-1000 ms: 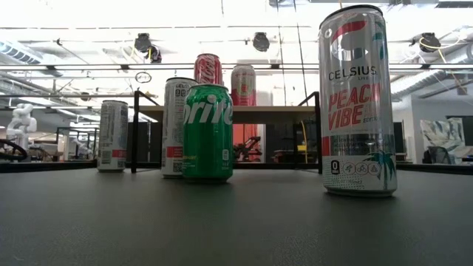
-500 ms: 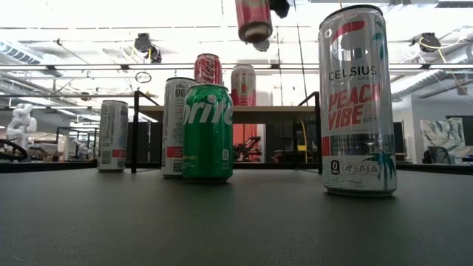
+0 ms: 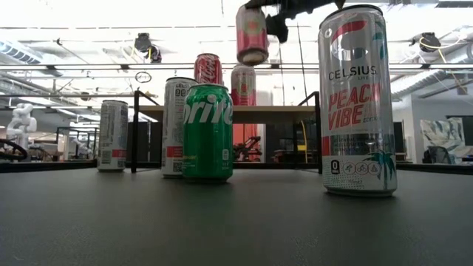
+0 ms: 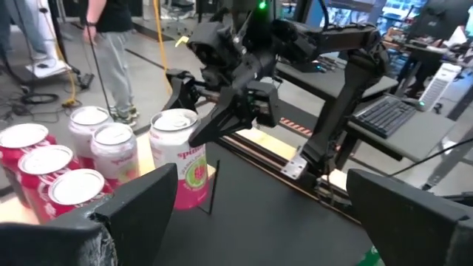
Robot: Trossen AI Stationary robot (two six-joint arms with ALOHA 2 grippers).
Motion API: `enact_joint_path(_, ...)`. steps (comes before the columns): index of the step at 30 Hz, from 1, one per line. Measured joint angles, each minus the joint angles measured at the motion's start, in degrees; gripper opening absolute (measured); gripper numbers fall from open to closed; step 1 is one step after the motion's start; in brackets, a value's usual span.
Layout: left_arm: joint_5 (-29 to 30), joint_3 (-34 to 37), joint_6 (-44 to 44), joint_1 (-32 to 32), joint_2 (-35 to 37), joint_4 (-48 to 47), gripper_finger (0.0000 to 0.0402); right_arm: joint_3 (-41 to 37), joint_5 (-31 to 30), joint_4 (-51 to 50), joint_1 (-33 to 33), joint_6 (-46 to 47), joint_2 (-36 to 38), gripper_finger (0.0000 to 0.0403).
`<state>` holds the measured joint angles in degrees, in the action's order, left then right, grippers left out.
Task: Place canned beverage on shelf
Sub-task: Put the white pink soda can on the shelf aligned with the other white pink soda cans
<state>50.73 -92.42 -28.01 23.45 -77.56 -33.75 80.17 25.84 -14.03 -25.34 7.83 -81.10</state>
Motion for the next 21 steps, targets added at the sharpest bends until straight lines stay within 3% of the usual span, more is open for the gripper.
enact_joint_path(14, 0.36, 0.00, 1.86, -3.36, 0.00, -0.27, 0.0396, -0.73, 2.26, 3.08, -2.30, -1.17, -2.99, 0.0270)
enact_joint_path(21, 0.35, 0.00, 1.88, -3.57, 0.00, -0.24, 0.0396, -0.73, 2.86, 11.25, 1.05, 4.79, -4.40, 0.0270)
